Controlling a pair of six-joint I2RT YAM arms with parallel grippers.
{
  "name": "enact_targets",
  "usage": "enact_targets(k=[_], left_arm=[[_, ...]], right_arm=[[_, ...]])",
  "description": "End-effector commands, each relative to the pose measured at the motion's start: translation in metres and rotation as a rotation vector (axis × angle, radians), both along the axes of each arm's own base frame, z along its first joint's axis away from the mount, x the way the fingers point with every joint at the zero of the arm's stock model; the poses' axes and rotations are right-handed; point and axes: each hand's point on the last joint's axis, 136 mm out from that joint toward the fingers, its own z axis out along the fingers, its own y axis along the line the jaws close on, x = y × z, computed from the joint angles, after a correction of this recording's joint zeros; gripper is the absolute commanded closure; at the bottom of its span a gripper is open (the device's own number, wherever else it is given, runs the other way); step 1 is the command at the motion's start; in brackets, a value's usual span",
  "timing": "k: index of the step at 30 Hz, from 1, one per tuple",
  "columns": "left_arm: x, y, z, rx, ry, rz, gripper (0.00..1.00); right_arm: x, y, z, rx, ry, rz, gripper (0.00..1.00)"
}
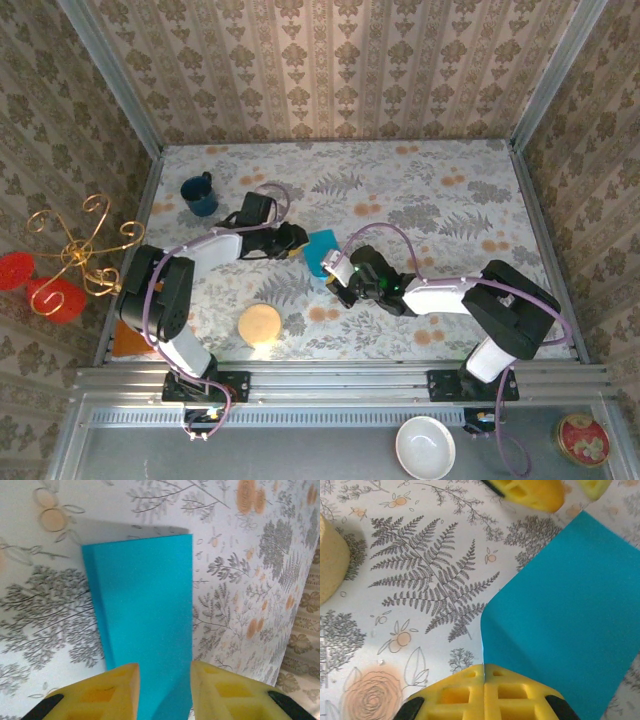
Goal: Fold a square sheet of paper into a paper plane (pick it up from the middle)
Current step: Third fold the triangle at the center of the table.
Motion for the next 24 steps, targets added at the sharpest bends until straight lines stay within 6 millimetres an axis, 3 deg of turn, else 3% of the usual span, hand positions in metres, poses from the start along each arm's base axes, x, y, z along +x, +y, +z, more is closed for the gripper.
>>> enact_targets(k=[1, 11, 18, 24], left_arm=[[0.002, -0.021, -0.002, 0.032, -0.041, -0.086, 0.68], [0.005, -0.049, -0.038, 0.124, 0.022, -0.2, 0.78], [0.0, -0.047, -0.067, 0.208, 0.087, -0.24, 0.84], [-0.006, -0.044, -0.081, 0.252, 0.123, -0.273, 0.87]], right_arm=[[-0.009, 0.006, 0.002, 0.058, 0.128, -0.012, 1.0], [-0.009, 0.013, -0.001, 0.088, 0.231, -0.045, 1.0], [-0.004, 0.015, -0.003, 0.125, 0.283, -0.091, 1.0], [0.011, 0.006, -0.006, 0.143, 0.311, -0.193, 1.0]])
